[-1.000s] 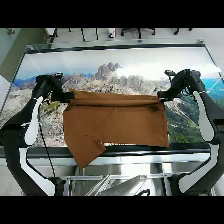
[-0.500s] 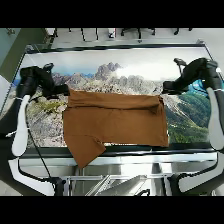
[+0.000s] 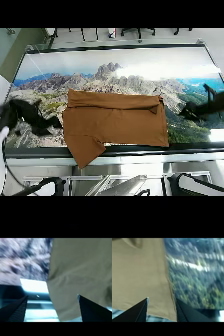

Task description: Fold the shirts.

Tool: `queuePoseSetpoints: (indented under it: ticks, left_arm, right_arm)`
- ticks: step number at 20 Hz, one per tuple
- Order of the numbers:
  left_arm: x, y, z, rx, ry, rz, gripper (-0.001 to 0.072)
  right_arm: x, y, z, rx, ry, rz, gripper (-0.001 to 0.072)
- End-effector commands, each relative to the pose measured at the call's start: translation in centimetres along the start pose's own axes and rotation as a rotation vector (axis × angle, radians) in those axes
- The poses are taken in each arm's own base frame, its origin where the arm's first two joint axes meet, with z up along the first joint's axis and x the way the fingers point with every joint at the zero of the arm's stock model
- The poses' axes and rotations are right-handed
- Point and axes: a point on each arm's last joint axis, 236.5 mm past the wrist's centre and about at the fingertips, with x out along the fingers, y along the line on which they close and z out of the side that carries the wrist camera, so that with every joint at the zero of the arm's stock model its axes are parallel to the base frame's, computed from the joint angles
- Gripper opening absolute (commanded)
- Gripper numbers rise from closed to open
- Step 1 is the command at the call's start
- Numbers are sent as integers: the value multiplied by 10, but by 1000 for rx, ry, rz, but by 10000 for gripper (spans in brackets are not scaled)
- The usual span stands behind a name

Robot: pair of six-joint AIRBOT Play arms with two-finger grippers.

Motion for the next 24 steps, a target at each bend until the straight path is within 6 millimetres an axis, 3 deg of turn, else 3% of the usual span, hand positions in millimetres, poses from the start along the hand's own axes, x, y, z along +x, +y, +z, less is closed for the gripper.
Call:
queuePoseSetpoints:
  ticks: [1,2,7,10,11,12,17,22,24]
  left_arm:
    - [55,-10,-59,-76,46,-141,712]
    - [66,-11,-69,-72,54,-139,711]
    - [91,-32,-81,-27,42,-157,706]
    - [92,-38,-68,-5,26,-148,211]
    - [90,-42,-63,4,18,-149,83]
    - [85,-46,-57,18,5,-152,17]
    - [51,-67,-44,91,-32,-174,17]
    - [16,-75,-50,143,-122,-180,17]
    - [5,-62,-54,144,-159,-123,17]
  right_arm:
    - [21,-28,-34,128,-3,78,429]
    - [29,-30,-41,135,23,84,547]
    - [54,-33,-53,125,101,96,553]
    - [62,-30,-57,101,134,98,553]
    - [64,-28,-59,91,142,97,553]
    - [65,-27,-60,83,149,94,553]
    - [80,-28,-77,75,205,76,552]
    - [119,-16,-115,32,332,74,536]
    - [126,1,-114,-3,331,101,218]
